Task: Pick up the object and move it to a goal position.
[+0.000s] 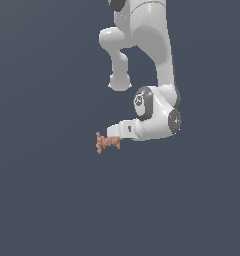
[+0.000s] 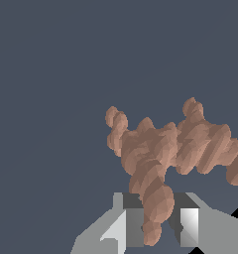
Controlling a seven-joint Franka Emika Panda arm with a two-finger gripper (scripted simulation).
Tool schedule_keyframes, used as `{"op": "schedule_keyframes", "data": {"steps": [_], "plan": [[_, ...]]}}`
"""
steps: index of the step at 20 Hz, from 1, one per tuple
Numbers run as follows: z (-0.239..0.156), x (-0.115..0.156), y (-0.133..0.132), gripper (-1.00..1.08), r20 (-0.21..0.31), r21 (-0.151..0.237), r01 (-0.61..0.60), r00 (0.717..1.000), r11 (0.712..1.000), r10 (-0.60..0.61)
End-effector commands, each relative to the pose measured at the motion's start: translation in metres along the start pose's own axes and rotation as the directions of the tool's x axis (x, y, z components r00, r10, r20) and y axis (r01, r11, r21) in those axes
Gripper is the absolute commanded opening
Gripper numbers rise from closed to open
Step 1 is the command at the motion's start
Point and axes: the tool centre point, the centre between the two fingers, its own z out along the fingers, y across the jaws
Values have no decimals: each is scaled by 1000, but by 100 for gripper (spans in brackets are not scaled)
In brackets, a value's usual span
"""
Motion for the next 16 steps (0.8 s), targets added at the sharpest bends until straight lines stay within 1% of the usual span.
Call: {"op": "schedule_keyframes", "data": {"steps": [1,9,16], "plan": [[4,-13,-5,-100,0,0,0,1000,1000,0],[16,-48,-20,-100,0,0,0,1000,1000,0],[22,-65,-27,-100,0,-1,-1,1000,1000,1]]}}
